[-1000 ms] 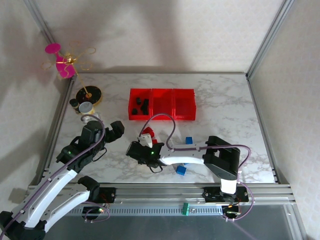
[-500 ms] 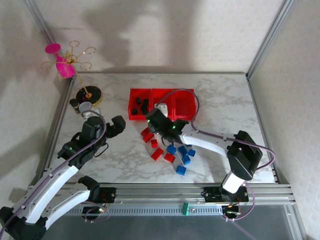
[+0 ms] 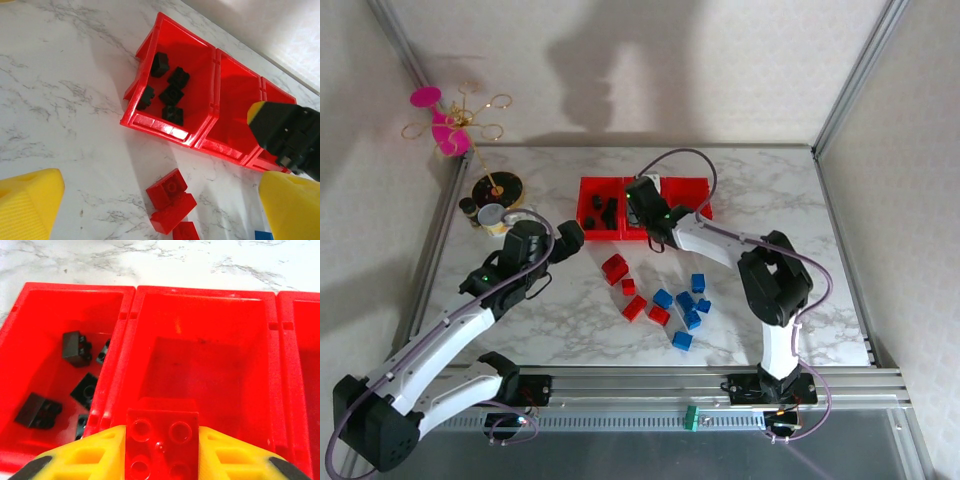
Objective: Sort the legos into containers by color
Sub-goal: Place the lego in the container.
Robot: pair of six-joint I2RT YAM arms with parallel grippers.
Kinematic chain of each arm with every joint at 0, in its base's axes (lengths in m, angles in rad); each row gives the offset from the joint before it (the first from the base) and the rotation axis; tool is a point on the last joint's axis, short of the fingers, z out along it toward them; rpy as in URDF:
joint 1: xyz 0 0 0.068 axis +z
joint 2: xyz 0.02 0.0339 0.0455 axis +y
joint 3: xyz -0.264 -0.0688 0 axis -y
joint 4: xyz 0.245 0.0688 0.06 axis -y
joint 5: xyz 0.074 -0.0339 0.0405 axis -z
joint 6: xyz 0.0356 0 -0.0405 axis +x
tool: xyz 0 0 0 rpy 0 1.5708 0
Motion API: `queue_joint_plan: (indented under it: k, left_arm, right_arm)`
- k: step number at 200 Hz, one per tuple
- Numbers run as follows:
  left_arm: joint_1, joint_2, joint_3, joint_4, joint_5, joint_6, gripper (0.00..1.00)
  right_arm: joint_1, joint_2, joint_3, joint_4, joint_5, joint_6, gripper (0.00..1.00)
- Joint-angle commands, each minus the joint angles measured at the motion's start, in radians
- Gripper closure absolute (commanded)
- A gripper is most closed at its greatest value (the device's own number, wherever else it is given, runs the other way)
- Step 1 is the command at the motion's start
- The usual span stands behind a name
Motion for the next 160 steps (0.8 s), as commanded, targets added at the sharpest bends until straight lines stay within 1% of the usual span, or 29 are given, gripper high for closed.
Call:
queue_joint_plan:
  k: [1,23,40,48,59,76,95,114,160]
  left_arm:
    - [-0.003,0.018,-0.015,0.065,-0.005,0.016,0.0]
    - [-0.003,0.03,-0.022,0.079,-0.012,0.011,0.0]
    - [-0.003,0.039,-0.02,0.086,-0.015,0.011,0.0]
    - [-0.003,0.043,-0.019,0.088,-0.012,0.012,0.0]
    - [-0.004,0.047,-0.016,0.088,-0.011,0.016,0.0]
    - [-0.003,0.047,-0.01,0.084,-0.015,0.021,0.0]
    - [-0.003,0.041,0.002,0.069,-0.006,0.024,0.0]
    - [-0.003,0.018,0.008,0.054,0.011,0.026,0.0]
    - [-0.003,-0.075,-0.019,-0.012,0.03,0.037,0.0]
  right_arm:
    - [-0.028,0.065,0.075,0.026,-0.013,-0.057,0.65]
    - [-0.047,0.119,0.111,0.041,-0.008,-0.074,0.63]
    - [-0.053,0.15,0.142,0.039,-0.013,-0.082,0.6]
    - [-0.053,0.16,0.154,0.039,-0.012,-0.093,0.58]
    - [-0.053,0.17,0.175,0.033,-0.01,-0.105,0.52]
    - [-0.053,0.17,0.193,0.025,-0.015,-0.112,0.51]
    - [-0.053,0.144,0.196,0.012,-0.038,-0.112,0.5]
    - [-0.049,0.092,0.163,0.008,-0.065,-0.107,0.47]
    - [0.015,-0.043,0.046,-0.046,-0.067,-0.089,0.41]
